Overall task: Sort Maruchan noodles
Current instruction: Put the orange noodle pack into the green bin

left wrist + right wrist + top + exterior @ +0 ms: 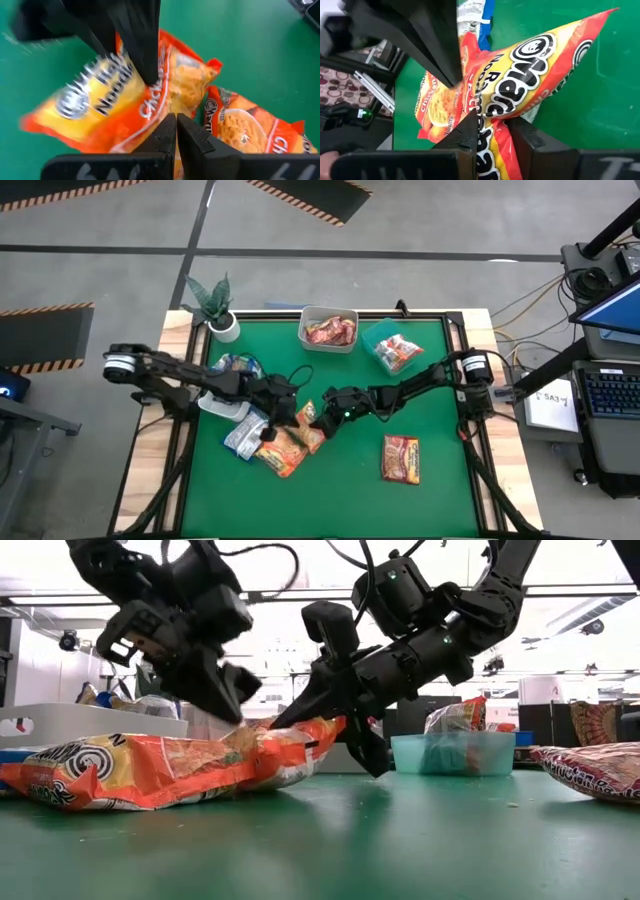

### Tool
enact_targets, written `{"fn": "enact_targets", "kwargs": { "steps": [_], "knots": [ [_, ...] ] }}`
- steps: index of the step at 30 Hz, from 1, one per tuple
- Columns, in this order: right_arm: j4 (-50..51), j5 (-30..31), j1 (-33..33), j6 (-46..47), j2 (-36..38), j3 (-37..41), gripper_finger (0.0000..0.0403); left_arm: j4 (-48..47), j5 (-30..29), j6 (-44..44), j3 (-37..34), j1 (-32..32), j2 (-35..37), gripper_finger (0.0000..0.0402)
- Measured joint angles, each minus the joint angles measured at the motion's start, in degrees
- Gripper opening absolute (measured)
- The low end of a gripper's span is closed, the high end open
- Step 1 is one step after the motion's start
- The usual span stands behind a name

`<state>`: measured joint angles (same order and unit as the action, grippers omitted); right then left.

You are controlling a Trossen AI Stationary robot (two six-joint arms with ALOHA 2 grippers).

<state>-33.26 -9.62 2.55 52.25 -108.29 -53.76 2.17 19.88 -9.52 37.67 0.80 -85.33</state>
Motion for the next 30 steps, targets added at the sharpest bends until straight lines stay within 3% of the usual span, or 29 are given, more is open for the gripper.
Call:
{"fn": "enact_targets", "kwargs": {
  "steps": [7, 17, 24, 30],
  "knots": [
    [1.61, -1.56, -2.54, -2.99, 2.94, 0.02, 0.0058, -4.59, -0.22, -5.84, 0.00, 2.66, 12.16, 0.0000],
    [21.30, 2.01, -8.98, -13.71, 18.31, -0.08, 0.0058, -4.34, -0.54, -13.96, 0.02, 5.97, 26.63, 0.0000],
    [38.72, 9.22, -16.98, -19.49, 33.75, -0.13, 0.0058, -1.51, -9.58, -19.53, 0.02, 8.78, 32.01, 0.0000],
    [50.10, 9.89, -27.97, -22.86, 42.94, -0.20, 0.0058, -0.95, -14.01, -20.42, 0.02, 11.39, 32.83, 0.0000]
  ]
}}
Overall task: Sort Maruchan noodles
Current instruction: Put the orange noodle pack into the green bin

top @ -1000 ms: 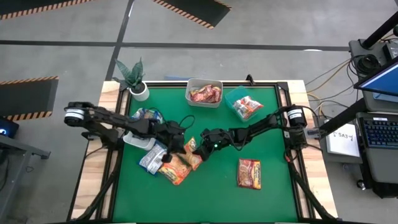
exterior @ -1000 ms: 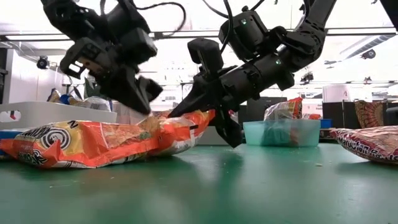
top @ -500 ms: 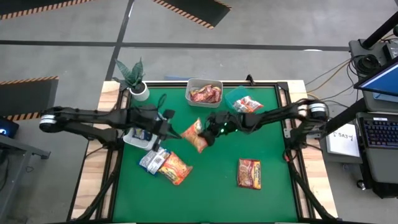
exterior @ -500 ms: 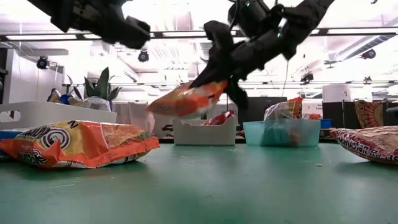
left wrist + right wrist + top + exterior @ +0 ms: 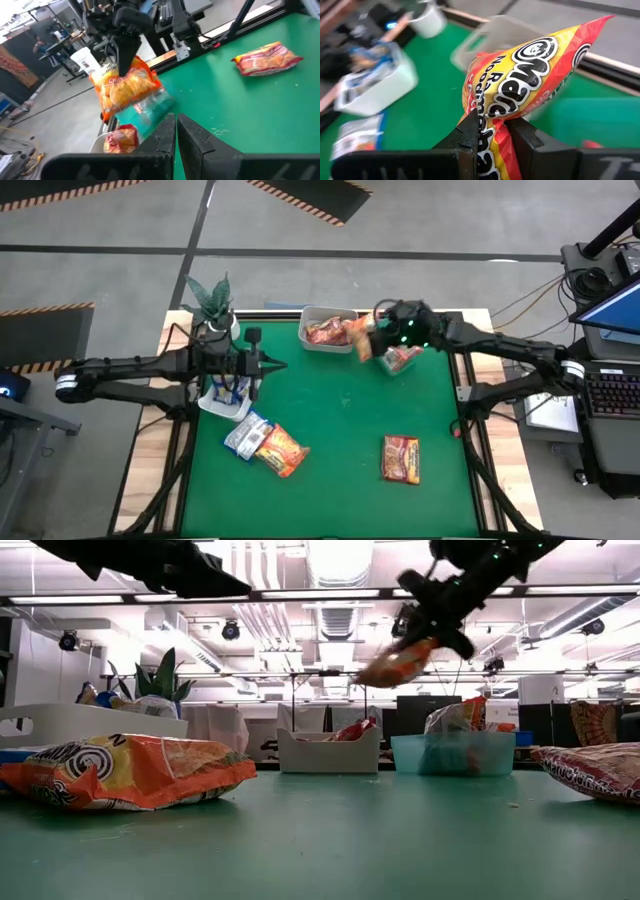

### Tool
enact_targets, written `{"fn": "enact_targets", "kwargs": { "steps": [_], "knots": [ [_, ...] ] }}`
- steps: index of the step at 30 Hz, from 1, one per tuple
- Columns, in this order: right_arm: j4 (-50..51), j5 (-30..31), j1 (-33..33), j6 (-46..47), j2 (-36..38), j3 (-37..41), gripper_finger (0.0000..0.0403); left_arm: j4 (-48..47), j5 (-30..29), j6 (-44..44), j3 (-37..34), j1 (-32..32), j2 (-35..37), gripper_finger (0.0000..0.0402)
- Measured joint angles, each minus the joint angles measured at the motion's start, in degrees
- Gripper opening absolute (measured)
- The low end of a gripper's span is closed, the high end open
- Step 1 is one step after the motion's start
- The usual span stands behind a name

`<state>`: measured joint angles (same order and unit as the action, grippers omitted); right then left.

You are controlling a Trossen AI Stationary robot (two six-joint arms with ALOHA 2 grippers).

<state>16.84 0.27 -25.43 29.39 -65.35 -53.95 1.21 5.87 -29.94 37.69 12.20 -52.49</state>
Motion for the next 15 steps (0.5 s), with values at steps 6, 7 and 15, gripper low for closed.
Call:
{"fn": "enact_targets", "kwargs": {
  "steps": [6, 7, 15],
  "knots": [
    [9.39, 0.67, -9.04, -1.00, 1.75, -0.06, 0.0058, 0.17, 0.00, -1.12, 0.00, 1.92, -1.08, 0.0000],
    [10.98, 0.67, -9.90, -2.21, 1.45, -0.64, 0.0058, 0.23, 0.00, -1.28, 0.00, 2.17, -1.25, 0.0000],
    [30.23, 10.89, -12.05, -16.88, -5.37, -13.49, 0.0058, 0.90, 0.02, -2.61, 0.00, 2.72, -2.88, 0.0000]
  ]
}}
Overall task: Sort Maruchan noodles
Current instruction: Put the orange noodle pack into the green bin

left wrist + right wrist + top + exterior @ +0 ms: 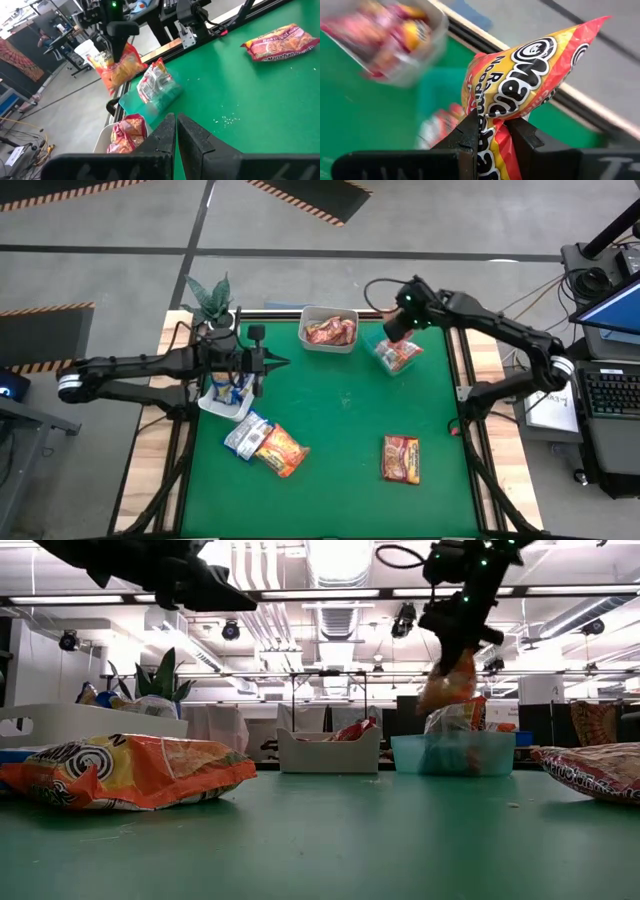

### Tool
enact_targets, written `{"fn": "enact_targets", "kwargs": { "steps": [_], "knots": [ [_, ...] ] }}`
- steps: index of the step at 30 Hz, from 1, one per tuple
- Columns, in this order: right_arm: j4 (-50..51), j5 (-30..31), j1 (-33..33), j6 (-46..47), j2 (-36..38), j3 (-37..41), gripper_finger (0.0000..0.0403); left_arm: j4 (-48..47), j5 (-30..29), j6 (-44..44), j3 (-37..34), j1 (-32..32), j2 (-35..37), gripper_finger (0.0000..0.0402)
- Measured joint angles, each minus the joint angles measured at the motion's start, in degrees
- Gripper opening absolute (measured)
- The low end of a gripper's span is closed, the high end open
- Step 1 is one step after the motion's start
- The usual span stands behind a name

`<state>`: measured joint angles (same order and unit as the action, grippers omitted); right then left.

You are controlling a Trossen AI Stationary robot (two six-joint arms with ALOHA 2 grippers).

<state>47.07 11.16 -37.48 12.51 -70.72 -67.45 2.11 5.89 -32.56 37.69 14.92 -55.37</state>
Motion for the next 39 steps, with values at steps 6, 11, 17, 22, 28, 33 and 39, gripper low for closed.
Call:
{"fn": "enact_targets", "kwargs": {
  "steps": [6, 11, 17, 22, 28, 33, 39],
  "knots": [
    [9.60, 2.13, 0.91, -4.61, -5.21, -4.64, 0.0054, 0.89, 0.00, -0.02, 0.00, 0.00, -0.91, 0.0000],
    [9.50, 2.15, 4.52, -2.95, -7.49, -2.13, 0.0049, 0.61, -0.66, 0.10, 0.00, 0.00, -1.92, 0.0000],
    [6.15, 4.50, 8.72, 1.35, -7.88, 2.05, 0.0048, 0.37, -0.73, 0.44, 0.00, 0.00, -3.42, 0.0000],
    [1.08, 8.71, 11.52, 3.33, -7.27, 6.45, 0.0047, 0.39, -0.80, 0.46, 0.00, 0.00, -3.81, 0.0000],
    [-5.62, 9.98, 13.07, 5.38, -7.21, 11.22, 0.0047, 0.59, -0.86, 0.48, 0.00, 0.00, -3.81, 0.0000],
    [-6.59, 10.05, 13.05, 7.67, -7.12, 13.10, 0.0047, 0.87, -0.87, 1.08, 0.00, 0.00, -3.79, 0.0000],
    [-7.18, 10.03, 13.05, 9.53, -7.08, 14.75, 0.0047, 0.89, -0.87, 1.32, 0.00, 0.00, -3.79, 0.0000]
  ]
}}
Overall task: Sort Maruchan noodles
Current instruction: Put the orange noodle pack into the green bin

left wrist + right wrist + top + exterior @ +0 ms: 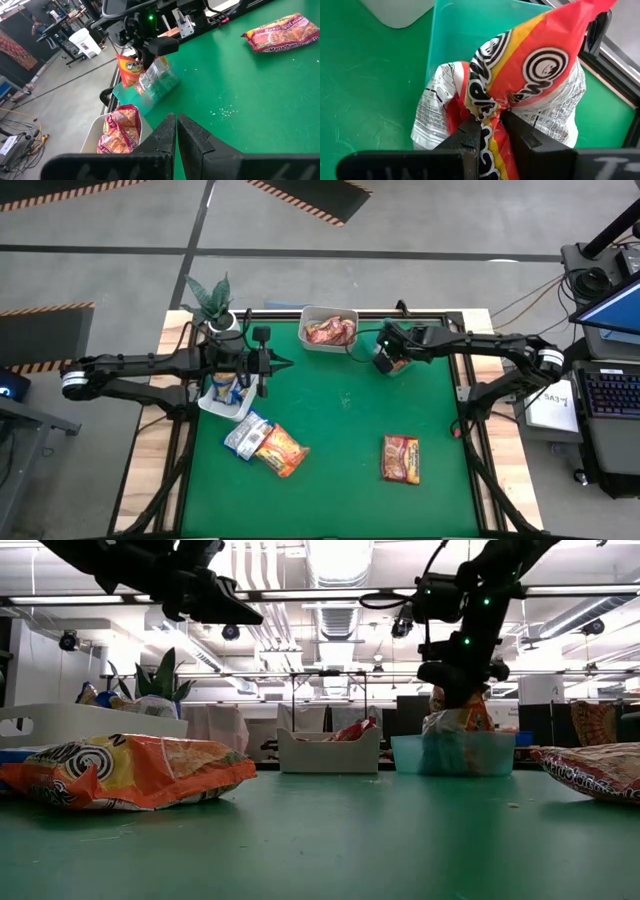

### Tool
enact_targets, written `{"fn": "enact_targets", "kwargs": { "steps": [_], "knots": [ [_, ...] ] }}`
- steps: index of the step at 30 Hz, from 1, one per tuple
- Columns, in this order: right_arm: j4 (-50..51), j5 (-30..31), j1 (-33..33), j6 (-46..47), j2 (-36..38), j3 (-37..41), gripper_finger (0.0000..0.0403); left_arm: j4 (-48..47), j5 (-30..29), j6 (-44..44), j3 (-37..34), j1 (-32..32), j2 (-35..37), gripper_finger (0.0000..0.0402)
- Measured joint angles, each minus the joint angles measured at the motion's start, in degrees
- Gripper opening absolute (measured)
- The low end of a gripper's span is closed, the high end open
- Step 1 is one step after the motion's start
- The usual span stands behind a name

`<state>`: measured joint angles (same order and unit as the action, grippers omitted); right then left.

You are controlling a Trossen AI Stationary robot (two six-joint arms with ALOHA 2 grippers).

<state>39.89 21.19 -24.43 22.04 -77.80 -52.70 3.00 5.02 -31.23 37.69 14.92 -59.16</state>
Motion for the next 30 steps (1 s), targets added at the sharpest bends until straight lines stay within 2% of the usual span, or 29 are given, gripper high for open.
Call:
{"fn": "enact_targets", "kwargs": {
  "steps": [12, 20, 24, 30],
  "knots": [
    [-3.50, -0.25, -0.07, 0.25, 0.04, 3.02, 0.0051, -0.01, 0.00, 0.26, 0.00, 0.00, 0.00, 0.0000],
    [1.30, -0.62, -0.28, 0.29, 0.63, -1.61, 0.0107, -0.01, 0.01, 0.47, 0.00, 0.00, 0.02, 0.0000],
    [0.93, -0.55, -1.09, -0.09, 0.66, -4.37, 0.0122, 0.01, 0.02, 0.47, 0.00, 0.00, 0.02, 0.0000],
    [0.30, -0.42, -3.37, -1.59, 0.58, -3.88, 0.0105, 0.03, 0.00, 0.49, 0.00, 0.00, 0.04, 0.0000]
  ]
}}
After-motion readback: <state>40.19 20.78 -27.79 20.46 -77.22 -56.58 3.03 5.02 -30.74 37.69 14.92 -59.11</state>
